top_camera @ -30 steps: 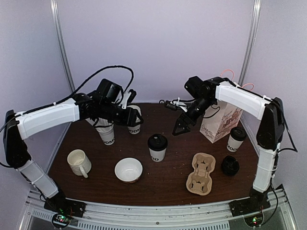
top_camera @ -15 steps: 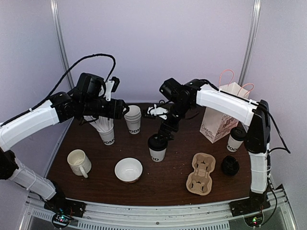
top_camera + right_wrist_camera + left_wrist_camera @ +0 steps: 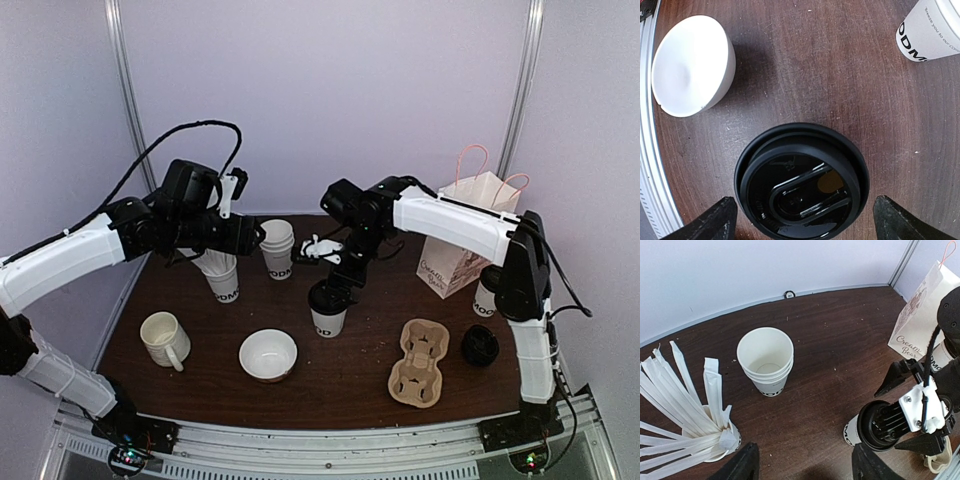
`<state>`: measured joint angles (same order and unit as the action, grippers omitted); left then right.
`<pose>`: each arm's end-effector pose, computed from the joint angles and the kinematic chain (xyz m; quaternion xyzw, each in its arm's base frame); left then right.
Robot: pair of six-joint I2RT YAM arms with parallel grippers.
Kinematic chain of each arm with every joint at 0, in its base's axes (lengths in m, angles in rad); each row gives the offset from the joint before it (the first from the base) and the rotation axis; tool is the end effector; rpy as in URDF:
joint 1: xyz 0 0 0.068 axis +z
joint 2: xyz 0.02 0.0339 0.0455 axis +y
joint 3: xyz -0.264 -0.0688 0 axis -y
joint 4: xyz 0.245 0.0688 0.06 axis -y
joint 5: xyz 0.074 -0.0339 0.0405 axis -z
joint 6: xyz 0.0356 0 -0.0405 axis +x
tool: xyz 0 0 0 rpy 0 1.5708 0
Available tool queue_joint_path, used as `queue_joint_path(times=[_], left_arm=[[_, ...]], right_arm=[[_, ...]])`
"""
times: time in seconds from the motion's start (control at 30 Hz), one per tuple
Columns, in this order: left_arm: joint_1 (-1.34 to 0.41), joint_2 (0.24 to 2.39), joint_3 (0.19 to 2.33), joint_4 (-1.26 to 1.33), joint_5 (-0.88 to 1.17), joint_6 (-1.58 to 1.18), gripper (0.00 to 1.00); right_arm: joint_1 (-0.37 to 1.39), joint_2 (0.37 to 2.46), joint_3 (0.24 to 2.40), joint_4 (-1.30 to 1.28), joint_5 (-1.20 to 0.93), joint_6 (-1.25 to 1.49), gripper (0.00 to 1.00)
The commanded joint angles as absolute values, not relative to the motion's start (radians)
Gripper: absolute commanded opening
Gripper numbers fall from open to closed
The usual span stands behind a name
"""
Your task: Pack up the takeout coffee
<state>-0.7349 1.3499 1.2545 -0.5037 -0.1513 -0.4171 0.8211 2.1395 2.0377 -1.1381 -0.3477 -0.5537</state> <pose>0.2276 -0.1985 0.3459 0.1047 0.8762 -0.1976 0.4269 0.2957 0.3354 0.2691 -0.6384 0.7328 0.1907 0.1380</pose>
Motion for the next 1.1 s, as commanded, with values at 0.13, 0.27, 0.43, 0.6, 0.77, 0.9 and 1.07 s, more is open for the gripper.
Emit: queue_joint_path(times=[0.13, 0.27, 0.43, 0.6, 0.77, 0.9, 1.07], left_arm=[[-0.737, 1.322, 1.245, -0.498, -0.174, -0.398, 0.66], [-0.738, 1.32, 1.251, -0.506, -0.179, -0.391, 0.66], [-0.738, 1.309, 1.263, -0.517, -0.186, -0.388, 0.66], [-0.738, 1.269, 1.265, -0.529, -0.207, -0.386, 0.66], [-0.738, 1.202, 1.249, -0.528, -0.249, -0.387, 0.66], [-0.738, 1.15, 1.232, -0.528, -0.283, -0.379, 0.66], [-0.738, 1.113, 1.214, -0.535, -0.3, -0.376, 0.66]], right_arm=[[0.834, 2.206, 2.117, -1.187, -0.358, -0.546, 0.83], [0.839, 2.215, 2.132, -1.195, -0.363, -0.54, 0.75], [0.848, 2.22, 2.166, -1.177, -0.349, -0.53, 0.72], [0.86, 2.262, 2.297, -1.176, -0.372, -0.507, 0.7], [0.886, 2.317, 2.393, -1.125, -0.374, -0.475, 0.7], [0.915, 2.377, 2.48, -1.093, -0.375, -0.449, 0.71], [0.94, 2.414, 2.508, -0.99, -0.378, -0.385, 0.71]])
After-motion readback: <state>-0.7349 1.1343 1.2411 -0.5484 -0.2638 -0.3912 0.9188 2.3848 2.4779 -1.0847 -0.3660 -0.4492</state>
